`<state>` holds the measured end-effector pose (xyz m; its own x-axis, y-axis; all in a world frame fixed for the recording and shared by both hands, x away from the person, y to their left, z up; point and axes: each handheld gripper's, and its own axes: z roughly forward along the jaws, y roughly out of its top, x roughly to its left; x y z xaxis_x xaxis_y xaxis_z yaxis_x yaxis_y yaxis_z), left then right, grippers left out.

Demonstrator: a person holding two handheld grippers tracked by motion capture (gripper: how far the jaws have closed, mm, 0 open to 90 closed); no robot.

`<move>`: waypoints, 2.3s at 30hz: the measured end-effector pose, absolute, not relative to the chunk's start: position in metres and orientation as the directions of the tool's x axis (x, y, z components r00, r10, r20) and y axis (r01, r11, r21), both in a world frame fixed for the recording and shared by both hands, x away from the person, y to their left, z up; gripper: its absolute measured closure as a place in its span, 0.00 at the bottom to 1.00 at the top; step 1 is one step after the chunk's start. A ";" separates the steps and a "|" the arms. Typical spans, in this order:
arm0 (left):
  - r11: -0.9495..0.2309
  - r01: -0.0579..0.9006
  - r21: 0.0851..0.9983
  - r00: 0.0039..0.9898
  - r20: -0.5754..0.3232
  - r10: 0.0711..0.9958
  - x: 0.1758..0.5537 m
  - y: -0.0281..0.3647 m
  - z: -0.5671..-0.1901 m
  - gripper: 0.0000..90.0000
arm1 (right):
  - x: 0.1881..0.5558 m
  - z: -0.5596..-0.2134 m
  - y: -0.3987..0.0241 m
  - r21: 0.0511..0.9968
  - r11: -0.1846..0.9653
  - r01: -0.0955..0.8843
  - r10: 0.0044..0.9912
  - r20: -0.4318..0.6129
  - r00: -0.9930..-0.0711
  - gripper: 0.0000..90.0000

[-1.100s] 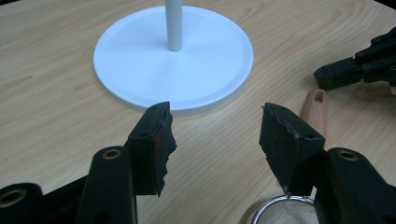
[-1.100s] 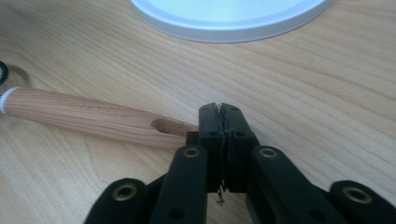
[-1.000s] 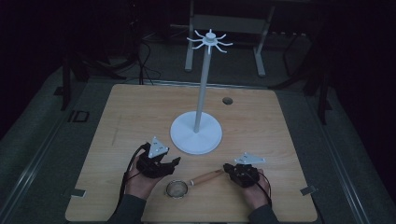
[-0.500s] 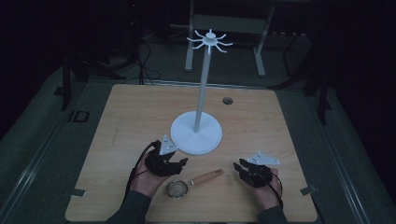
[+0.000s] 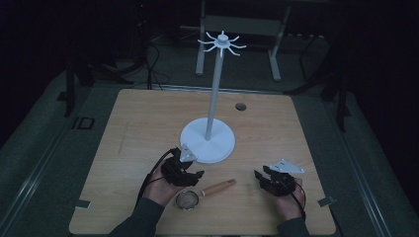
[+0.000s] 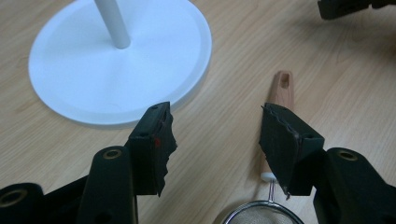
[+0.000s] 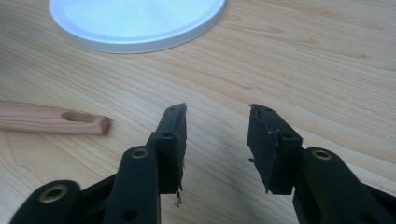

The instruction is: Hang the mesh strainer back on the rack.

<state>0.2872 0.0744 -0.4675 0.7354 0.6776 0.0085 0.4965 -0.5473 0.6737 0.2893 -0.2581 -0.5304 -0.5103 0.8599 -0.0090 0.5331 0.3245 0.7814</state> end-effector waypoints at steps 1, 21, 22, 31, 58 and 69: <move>-0.551 0.495 0.671 0.740 0.007 0.673 0.288 0.074 -0.468 0.50 | 0.290 -0.531 -0.259 0.781 0.323 0.534 0.863 -0.011 -0.505 0.61; -0.686 0.500 0.529 0.804 0.012 0.595 0.301 0.045 -0.468 0.53 | 0.291 -0.530 -0.270 0.781 0.298 0.550 0.882 -0.005 -0.470 0.55; -0.692 0.501 0.521 0.806 0.011 0.592 0.302 0.043 -0.469 0.53 | 0.291 -0.530 -0.271 0.781 0.298 0.549 0.882 -0.006 -0.471 0.55; -0.753 0.481 0.449 0.836 0.025 0.549 0.304 0.030 -0.474 0.55 | 0.291 -0.530 -0.273 0.780 0.293 0.553 0.885 -0.002 -0.466 0.55; -0.842 0.467 0.268 0.880 -0.051 0.472 0.305 0.008 -0.502 0.60 | 0.291 -0.530 -0.274 0.778 0.288 0.558 0.887 0.003 -0.462 0.55; -0.860 0.460 0.220 0.888 -0.085 0.453 0.305 0.006 -0.515 0.67 | 0.291 -0.531 -0.274 0.777 0.292 0.558 0.885 0.002 -0.466 0.55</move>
